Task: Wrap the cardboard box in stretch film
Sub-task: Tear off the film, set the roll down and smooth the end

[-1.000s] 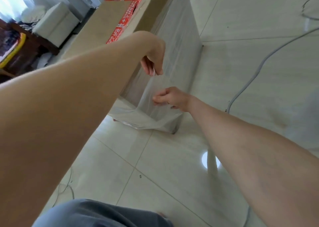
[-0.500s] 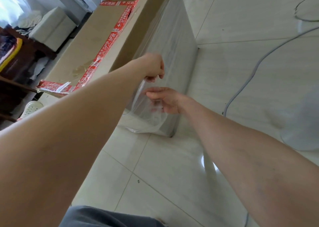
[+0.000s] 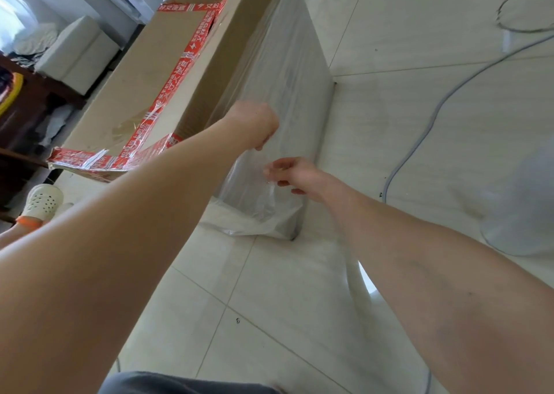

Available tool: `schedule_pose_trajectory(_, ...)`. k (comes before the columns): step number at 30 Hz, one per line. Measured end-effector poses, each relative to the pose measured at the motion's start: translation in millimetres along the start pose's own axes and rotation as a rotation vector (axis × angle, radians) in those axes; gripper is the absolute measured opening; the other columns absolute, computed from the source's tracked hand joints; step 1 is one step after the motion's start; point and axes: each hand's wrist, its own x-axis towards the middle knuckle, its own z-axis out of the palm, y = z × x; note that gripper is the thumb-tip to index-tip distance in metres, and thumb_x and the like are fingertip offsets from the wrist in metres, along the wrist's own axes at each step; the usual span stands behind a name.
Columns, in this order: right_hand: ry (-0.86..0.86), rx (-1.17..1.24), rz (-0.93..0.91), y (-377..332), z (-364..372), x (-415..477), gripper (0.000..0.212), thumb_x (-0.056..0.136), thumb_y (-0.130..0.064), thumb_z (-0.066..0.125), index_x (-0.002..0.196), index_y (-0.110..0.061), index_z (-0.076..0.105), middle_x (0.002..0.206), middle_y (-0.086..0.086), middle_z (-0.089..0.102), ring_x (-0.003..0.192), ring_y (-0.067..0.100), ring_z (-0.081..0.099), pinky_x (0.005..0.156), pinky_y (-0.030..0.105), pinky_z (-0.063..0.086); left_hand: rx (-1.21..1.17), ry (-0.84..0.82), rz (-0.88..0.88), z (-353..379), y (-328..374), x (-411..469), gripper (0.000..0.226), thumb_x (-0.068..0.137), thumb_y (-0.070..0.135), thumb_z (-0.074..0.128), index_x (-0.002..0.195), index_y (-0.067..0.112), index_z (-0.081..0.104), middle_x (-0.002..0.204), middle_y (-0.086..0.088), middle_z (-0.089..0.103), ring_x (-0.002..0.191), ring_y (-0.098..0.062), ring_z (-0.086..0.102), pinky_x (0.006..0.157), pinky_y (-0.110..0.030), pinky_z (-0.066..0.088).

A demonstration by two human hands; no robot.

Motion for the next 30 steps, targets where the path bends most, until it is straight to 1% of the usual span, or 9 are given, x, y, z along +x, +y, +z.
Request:
schedule_pose_trajectory(4,-0.061,-0.200,0.028,15.2,4.4,5.1,0.010,0.084,-0.010,0.071,0.076,-0.010,0.064,0.068,0.004,0.057,0.059,0.009,0.045,0.048,0.012,0.035,0.251,0.115,0.012,15.0,-4.9,-3.0,0.014,0.086,0.011,0.064,0.097,0.017,0.068,0.106,-0.003,0.068,0.095,-0.027,0.066,0.068,-0.030,0.045)
schedule_pose_trajectory(7,0.153,-0.245,0.085,25.2,6.3,18.1,0.017,0.089,-0.010,0.063,0.100,0.002,0.068,0.088,0.017,0.067,0.075,0.020,0.056,0.072,0.025,0.047,0.332,0.161,0.017,21.7,-5.3,-0.8,0.018,0.086,0.009,0.060,0.101,0.019,0.065,0.109,-0.001,0.067,0.104,-0.024,0.062,0.080,-0.031,0.043)
schedule_pose_trajectory(9,0.254,-0.202,0.083,28.2,4.2,18.7,0.026,0.092,-0.021,0.059,0.109,-0.001,0.066,0.094,0.013,0.068,0.078,0.018,0.059,0.075,0.027,0.047,0.336,0.184,0.010,22.2,-4.0,1.3,0.021,0.087,0.012,0.060,0.105,0.020,0.065,0.112,-0.001,0.066,0.108,-0.023,0.060,0.082,-0.031,0.040)
schedule_pose_trajectory(12,0.079,0.031,0.083,26.2,4.1,11.7,0.035,0.092,-0.043,0.056,0.109,-0.013,0.061,0.092,0.002,0.062,0.066,0.008,0.047,0.059,0.021,0.036,0.320,0.206,-0.006,23.5,-3.0,2.9,0.023,0.087,0.009,0.056,0.107,0.019,0.065,0.113,-0.002,0.066,0.110,-0.023,0.059,0.080,-0.032,0.038)
schedule_pose_trajectory(14,-0.058,-0.161,0.081,27.3,6.6,10.7,0.029,0.087,-0.045,0.063,0.100,-0.020,0.060,0.092,-0.003,0.059,0.071,0.007,0.047,0.061,0.022,0.035,0.317,0.220,-0.006,24.8,-3.7,2.9,0.025,0.088,0.008,0.052,0.108,0.018,0.064,0.113,-0.002,0.066,0.111,-0.024,0.057,0.081,-0.032,0.037)
schedule_pose_trajectory(16,-0.113,-0.377,0.077,31.5,7.8,15.2,0.022,0.085,-0.029,0.071,0.100,-0.016,0.062,0.095,0.001,0.059,0.084,0.011,0.053,0.072,0.022,0.040,0.310,0.228,-0.003,24.4,-3.1,1.9,0.026,0.090,0.009,0.050,0.111,0.018,0.063,0.115,-0.003,0.065,0.112,-0.025,0.055,0.084,-0.033,0.037)
schedule_pose_trajectory(21,0.152,-0.542,0.107,47.9,-0.9,25.6,0.034,0.084,-0.024,0.067,0.115,-0.007,0.067,0.119,0.011,0.065,0.112,0.026,0.060,0.087,0.029,0.046,0.310,0.252,-0.015,29.6,2.3,-0.9,0.029,0.088,0.005,0.049,0.111,0.017,0.063,0.115,-0.003,0.065,0.112,-0.025,0.055,0.086,-0.035,0.036)
schedule_pose_trajectory(25,0.338,-0.651,0.186,56.2,7.4,27.5,0.033,0.085,-0.028,0.058,0.116,-0.018,0.066,0.123,0.006,0.063,0.114,0.026,0.060,0.094,0.034,0.048,0.330,0.241,-0.025,34.3,9.8,-2.2,0.031,0.088,0.007,0.050,0.113,0.021,0.061,0.115,-0.001,0.064,0.112,-0.026,0.055,0.083,-0.034,0.035)
schedule_pose_trajectory(30,0.523,-0.656,0.286,61.7,6.6,33.2,0.034,0.092,-0.021,0.048,0.122,-0.016,0.063,0.128,0.007,0.061,0.118,0.026,0.058,0.092,0.032,0.046,0.340,0.254,0.006,30.3,12.9,-6.6,0.031,0.090,0.007,0.048,0.116,0.018,0.059,0.116,-0.003,0.062,0.111,-0.026,0.053,0.079,-0.032,0.033)
